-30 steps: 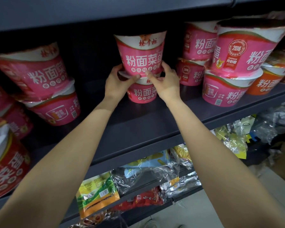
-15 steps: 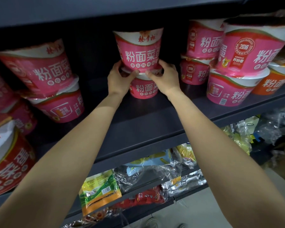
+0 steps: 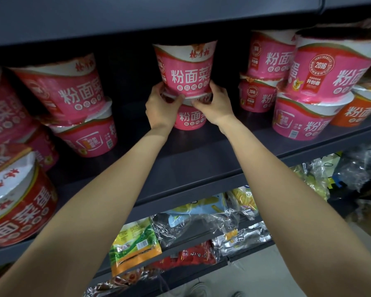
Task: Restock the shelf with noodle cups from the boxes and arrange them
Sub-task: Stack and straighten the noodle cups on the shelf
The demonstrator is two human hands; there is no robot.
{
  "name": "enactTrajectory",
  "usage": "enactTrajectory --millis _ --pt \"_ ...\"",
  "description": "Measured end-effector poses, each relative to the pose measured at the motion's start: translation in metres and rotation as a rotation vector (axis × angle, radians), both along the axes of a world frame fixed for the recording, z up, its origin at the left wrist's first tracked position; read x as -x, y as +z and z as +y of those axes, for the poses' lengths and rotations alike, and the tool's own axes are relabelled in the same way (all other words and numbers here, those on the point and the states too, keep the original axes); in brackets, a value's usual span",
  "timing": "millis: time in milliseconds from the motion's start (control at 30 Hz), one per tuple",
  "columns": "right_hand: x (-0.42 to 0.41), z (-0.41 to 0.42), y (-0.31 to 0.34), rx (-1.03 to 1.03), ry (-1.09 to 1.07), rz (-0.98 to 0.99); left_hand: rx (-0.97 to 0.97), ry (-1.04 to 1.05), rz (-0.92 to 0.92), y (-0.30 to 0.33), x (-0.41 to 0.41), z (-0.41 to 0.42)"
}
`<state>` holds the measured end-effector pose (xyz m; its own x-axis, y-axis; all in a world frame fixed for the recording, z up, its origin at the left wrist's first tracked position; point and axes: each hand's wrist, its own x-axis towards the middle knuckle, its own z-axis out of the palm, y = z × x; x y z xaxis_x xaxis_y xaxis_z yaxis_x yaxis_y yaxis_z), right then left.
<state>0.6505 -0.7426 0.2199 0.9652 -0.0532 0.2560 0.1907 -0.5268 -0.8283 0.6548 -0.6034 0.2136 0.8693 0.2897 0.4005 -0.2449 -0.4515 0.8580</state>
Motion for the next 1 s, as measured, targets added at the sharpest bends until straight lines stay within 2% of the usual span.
enactTrajectory --millis 200,300,367,433,500,533,600,700,833,1000 --pt "0.002 0.000 -0.006 -0.058 -0.022 0.013 0.081 -0.063 0.112 0.006 0.001 0.004" --pt "0.032 0.011 -0.014 0.006 -0.142 -0.192 0.102 -0.103 0.105 0.008 0.029 0.018" --pt "0.059 0.026 -0.015 0.061 -0.181 -0.402 0.082 -0.092 -0.027 0.009 0.062 0.036" --pt "0.077 0.047 -0.014 0.124 -0.125 -0.503 -0.070 0.035 -0.256 0.003 0.096 0.062" --pt "0.087 0.076 -0.016 0.156 -0.014 -0.546 -0.182 0.211 -0.374 -0.010 0.117 0.091" --pt "0.089 0.092 -0.016 0.144 0.051 -0.543 -0.173 0.277 -0.356 -0.015 0.123 0.103" --pt "0.090 0.124 -0.018 0.074 0.176 -0.471 -0.060 0.293 -0.200 -0.027 0.127 0.124" --pt "0.083 0.169 -0.014 -0.111 0.345 -0.181 0.007 0.197 0.006 -0.030 0.123 0.149" --pt "0.064 0.204 -0.006 -0.197 0.417 0.005 0.027 0.120 0.018 -0.028 0.114 0.163" --pt "0.069 0.195 -0.015 -0.137 0.383 -0.020 -0.108 0.066 0.050 -0.040 0.125 0.152"
